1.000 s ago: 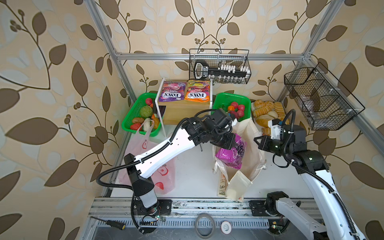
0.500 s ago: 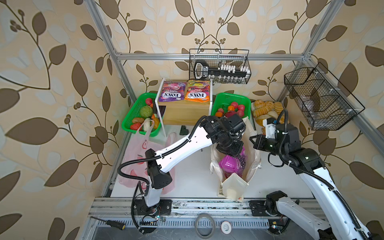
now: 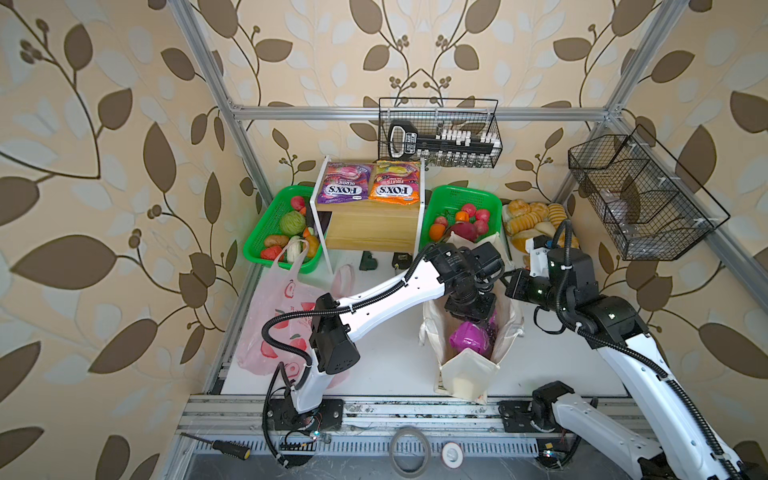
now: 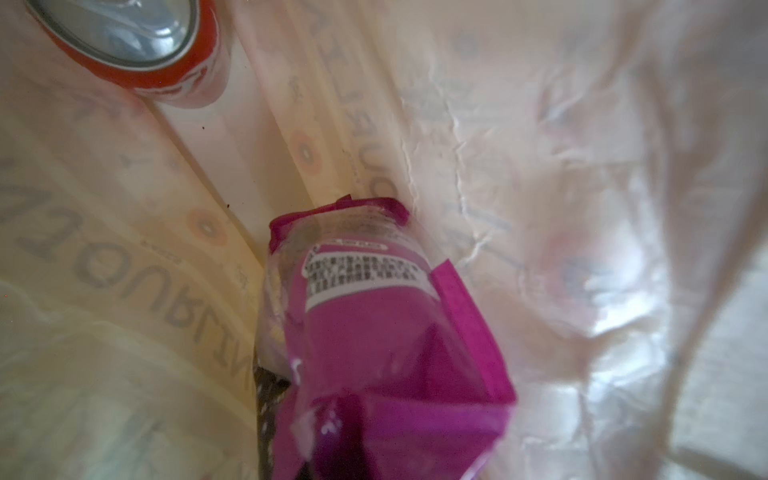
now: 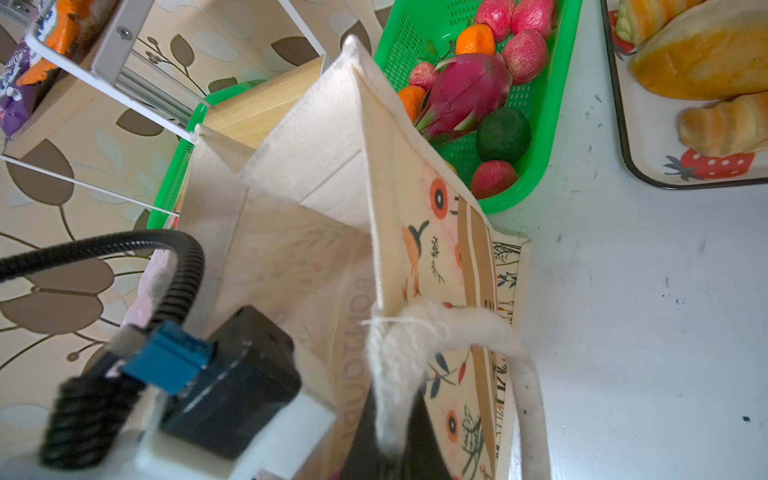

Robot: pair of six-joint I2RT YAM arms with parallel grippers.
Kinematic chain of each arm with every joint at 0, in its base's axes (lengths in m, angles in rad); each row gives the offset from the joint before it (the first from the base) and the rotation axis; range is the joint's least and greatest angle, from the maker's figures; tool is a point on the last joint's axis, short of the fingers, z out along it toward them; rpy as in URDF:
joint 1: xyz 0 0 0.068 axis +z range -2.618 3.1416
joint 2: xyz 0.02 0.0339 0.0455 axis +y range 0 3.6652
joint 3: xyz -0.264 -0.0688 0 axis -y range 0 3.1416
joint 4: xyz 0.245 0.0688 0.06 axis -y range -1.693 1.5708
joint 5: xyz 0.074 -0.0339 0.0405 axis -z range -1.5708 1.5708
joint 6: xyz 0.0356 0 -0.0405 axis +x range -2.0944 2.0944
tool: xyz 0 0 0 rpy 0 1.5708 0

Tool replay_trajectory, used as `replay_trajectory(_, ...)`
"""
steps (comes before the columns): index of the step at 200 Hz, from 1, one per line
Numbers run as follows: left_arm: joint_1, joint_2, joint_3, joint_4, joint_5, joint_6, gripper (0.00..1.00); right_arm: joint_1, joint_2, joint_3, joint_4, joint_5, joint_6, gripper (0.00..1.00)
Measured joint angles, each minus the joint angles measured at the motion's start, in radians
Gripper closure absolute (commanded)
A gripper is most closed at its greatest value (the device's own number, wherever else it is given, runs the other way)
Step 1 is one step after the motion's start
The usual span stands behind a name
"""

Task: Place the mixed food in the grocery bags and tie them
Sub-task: 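Lower the bag into the tote and open the left gripper, then raise the left gripper and reach it toward the orange FOX'S fruits candy bag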

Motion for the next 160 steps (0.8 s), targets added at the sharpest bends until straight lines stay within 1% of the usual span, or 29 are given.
replay_trajectory(43, -0.008, 0.017, -0.002, -0.042, 0.032, 0.019, 0.65, 0.002, 0.001, 0.0, 0.001, 0.013, 0.0, 1.0)
replay_trajectory(61, -0.009, 0.017, -0.002, -0.056, 0.052, 0.033, 0.58, 0.002, 0.001, -0.002, 0.001, 0.021, 0.0, 1.0)
replay_trajectory(85, -0.014, 0.017, -0.001, -0.071, 0.057, 0.04, 0.46, 0.002, 0.001, -0.002, 0.0, 0.029, 0.0, 1.0)
replay_trajectory(124, -0.014, 0.014, 0.004, -0.075, 0.051, 0.055, 0.39, 0.002, 0.001, -0.002, 0.0, 0.032, 0.0, 1.0)
replay_trajectory(160, -0.014, -0.021, 0.03, -0.073, 0.047, 0.068, 0.36, 0.002, 0.001, -0.002, 0.0, 0.036, 0.0, 1.0)
